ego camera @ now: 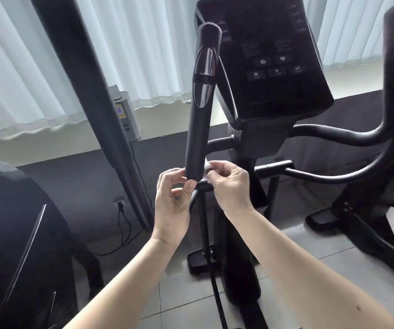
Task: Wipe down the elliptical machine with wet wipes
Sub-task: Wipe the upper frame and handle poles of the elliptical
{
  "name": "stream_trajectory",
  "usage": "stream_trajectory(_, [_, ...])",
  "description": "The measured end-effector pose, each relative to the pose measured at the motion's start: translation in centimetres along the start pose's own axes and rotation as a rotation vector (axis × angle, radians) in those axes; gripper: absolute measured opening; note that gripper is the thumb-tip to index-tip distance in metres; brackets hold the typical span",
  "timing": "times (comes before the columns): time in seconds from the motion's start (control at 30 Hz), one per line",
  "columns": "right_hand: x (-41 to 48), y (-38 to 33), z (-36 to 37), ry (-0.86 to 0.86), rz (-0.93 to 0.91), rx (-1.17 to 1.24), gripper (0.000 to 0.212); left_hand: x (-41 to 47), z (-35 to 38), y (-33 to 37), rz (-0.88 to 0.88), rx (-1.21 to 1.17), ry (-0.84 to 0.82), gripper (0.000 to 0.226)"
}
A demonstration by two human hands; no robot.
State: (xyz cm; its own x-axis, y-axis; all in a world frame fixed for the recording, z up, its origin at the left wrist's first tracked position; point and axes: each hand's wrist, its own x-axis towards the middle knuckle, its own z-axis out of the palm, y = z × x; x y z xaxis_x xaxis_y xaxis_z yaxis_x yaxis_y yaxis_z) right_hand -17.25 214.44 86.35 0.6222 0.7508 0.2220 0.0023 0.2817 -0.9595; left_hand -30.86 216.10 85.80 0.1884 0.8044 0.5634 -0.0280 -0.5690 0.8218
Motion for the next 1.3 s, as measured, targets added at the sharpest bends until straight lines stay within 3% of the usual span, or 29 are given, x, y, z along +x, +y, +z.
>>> stream_trajectory(0.23, [-5.2, -2.5, -1.1, -0.092, 0.080, 0.118, 0.016, -2.0, -0.4, 1.4, -0.236, -0.087, 0.039, 0.020])
stream_trajectory(0.33, [-6.6, -3.1, -0.8, -0.162, 0.050, 0.141, 0.003, -3.2, -1.1, 2.2, -0.228, -0.118, 0.013, 0.015])
stream_trajectory(0.43, [-7.6, -3.6, -0.6, -0.221, 0.056, 0.116, 0.006, -4.2, -1.8, 2.9, -0.238, -0.163, -0.047, 0.016])
stream_trajectory(0.63, [-8.7, -4.9, -0.3, -0.276, 0.100, 0.021, 0.014, -4.3, -3.0, 3.7, -0.275, -0.186, 0.031, 0.010])
stream_trajectory(0.73, [-9.1, -5.6, -0.2, -0.223, 0.083, -0.055, 0.019, -4.2, -3.0, 3.5, -0.271, -0.149, 0.062, 0.002])
stream_trajectory(0.93, [-8.5, -5.3, -0.8, 0.013, 0.096, -0.160, 0.025, -2.4, -2.1, 2.7, -0.275, -0.109, 0.216, 0.015])
stream_trajectory(1.1, [-6.9, -6.0, -0.5, 0.094, -0.018, -0.303, 0.031, 0.2, -1.0, 2.2, -0.236, -0.256, 0.137, 0.008])
stream_trajectory(1.3, [-5.7, -5.2, 0.8, 0.133, -0.071, -0.400, 0.033, 2.5, -0.3, -1.2, -0.259, -0.223, 0.139, 0.007])
